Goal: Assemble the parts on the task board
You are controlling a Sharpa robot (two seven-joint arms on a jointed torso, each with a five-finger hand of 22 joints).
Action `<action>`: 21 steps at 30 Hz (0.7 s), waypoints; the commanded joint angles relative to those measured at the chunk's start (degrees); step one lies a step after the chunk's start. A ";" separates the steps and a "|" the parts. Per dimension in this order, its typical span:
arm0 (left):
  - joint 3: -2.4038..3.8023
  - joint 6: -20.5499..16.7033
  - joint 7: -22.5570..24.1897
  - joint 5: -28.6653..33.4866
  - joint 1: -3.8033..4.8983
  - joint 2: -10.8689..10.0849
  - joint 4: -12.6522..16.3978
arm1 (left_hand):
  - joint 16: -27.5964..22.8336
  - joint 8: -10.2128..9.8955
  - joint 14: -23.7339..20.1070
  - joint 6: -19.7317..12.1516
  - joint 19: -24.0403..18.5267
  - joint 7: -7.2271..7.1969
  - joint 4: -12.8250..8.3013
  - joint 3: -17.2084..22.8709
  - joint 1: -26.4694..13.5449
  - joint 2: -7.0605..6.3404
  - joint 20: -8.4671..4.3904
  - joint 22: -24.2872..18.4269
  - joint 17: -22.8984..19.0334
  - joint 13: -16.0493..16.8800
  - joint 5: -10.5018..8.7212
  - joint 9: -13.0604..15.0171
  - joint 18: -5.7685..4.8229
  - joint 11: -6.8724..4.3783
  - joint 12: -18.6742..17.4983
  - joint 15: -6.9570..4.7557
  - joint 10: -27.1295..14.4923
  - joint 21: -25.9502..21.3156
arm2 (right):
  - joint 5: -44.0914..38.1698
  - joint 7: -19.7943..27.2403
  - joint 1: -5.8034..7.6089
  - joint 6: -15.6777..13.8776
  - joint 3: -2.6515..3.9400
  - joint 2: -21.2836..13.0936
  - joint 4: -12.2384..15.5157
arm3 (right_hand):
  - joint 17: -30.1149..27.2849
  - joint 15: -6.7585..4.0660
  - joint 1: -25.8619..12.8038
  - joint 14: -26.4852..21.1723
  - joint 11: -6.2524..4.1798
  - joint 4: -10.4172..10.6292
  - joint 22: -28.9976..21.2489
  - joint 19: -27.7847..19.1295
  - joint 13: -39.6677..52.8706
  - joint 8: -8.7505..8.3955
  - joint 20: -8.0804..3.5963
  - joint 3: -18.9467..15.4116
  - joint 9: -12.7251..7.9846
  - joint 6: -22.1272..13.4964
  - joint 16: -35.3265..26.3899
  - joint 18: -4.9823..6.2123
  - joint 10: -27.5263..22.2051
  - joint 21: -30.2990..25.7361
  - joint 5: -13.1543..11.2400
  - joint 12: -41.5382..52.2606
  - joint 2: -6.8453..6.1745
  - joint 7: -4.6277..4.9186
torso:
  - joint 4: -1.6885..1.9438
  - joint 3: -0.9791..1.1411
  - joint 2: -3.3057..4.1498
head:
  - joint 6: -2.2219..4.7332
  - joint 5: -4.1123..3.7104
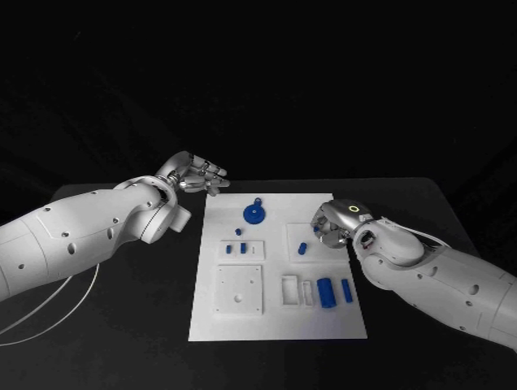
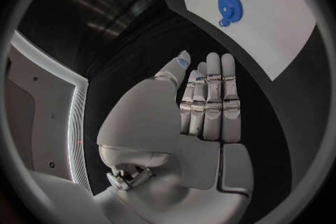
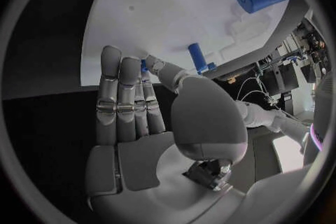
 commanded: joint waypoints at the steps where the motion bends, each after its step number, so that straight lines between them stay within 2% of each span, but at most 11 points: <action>1: 0.06 0.92 0.07 0.71 0.08 0.11 -0.04 | -0.36 -0.02 0.27 -0.06 0.31 0.22 -0.21 -0.34 -0.26 0.06 -0.08 -0.11 0.10 0.04 -0.11 0.01 -0.58 0.08 -0.23 -0.05 -0.61 -0.02 | -0.64 0.12 -0.20 0.83 -0.22 0.20 -0.04 | 0.10 -0.40 -0.07 0.00 -0.10 -0.58 0.31 0.78 0.05 0.02 -0.62 -0.34 0.07 0.47 0.26 -0.37 0.35 -0.05 -0.23 -0.08 1.19 -0.04 | 0.03 -0.03 0.00 | -0.10 0.09; 11: 0.06 1.35 -0.29 0.87 0.08 0.16 -0.32 | -0.48 -0.01 0.20 0.00 0.21 0.24 -0.34 -0.33 -0.13 0.10 -0.05 -0.10 0.15 0.04 -0.10 0.01 -0.57 0.14 -0.20 -0.01 -0.77 0.01 | -0.28 -0.22 -0.20 0.73 -0.27 0.50 -0.03 | 0.26 -0.44 -0.42 0.03 -0.15 -1.89 1.08 0.88 0.06 0.06 -0.71 -0.69 0.06 0.64 0.35 -0.51 0.44 -0.31 -0.26 -0.06 2.68 -0.06 | -0.04 -0.03 -0.01 | -0.03 0.22; 14: 0.06 1.47 -0.38 0.89 0.08 0.20 -0.39 | -0.54 -0.01 0.17 0.03 0.17 0.24 -0.40 -0.34 -0.09 0.11 -0.05 -0.07 0.17 0.04 -0.07 0.02 -0.56 0.16 -0.21 0.00 -0.84 0.03 | -0.71 -0.94 -0.20 0.83 -0.28 0.62 -0.11 | 0.28 -0.51 -0.33 0.04 -0.33 -2.28 1.36 0.86 0.09 0.14 -0.75 -0.72 0.17 1.20 0.34 -0.58 1.04 -0.31 -0.29 -0.05 3.15 -0.17 | -0.04 -0.04 -0.03 | 0.18 0.20; 17: 0.06 1.58 -0.43 0.92 0.08 0.24 -0.48 | -0.64 -0.01 0.16 0.03 0.11 0.26 -0.44 -0.40 -0.14 0.14 -0.01 0.00 0.21 0.06 -0.03 0.01 -0.55 0.21 -0.16 0.03 -0.97 0.05 | -1.47 -1.81 -0.20 0.99 -0.28 0.69 -0.16 | 0.29 -0.76 0.37 0.04 -0.56 -3.50 2.02 0.80 0.21 0.11 -1.02 0.70 0.56 2.48 0.34 -0.62 2.62 -0.02 -0.20 -0.09 3.76 -0.34 | -0.05 -0.03 -0.04 | 0.40 0.15; 21: 0.06 1.75 -0.53 0.94 0.08 0.28 -0.65 | -0.65 0.00 0.20 0.05 0.12 0.25 -0.48 -0.39 -0.11 0.18 -0.02 0.03 0.24 0.04 -0.02 0.02 -0.53 0.22 -0.20 0.02 -1.04 0.06 | -2.30 -2.87 -0.20 0.98 -0.28 0.69 -0.18 | 0.35 -0.92 0.00 0.11 -0.76 -4.21 3.34 0.55 0.19 0.11 -1.22 1.82 0.81 2.93 0.39 -0.67 3.11 0.39 -0.29 -0.02 4.09 -0.58 | -0.04 -0.03 -0.02 | 0.14 0.22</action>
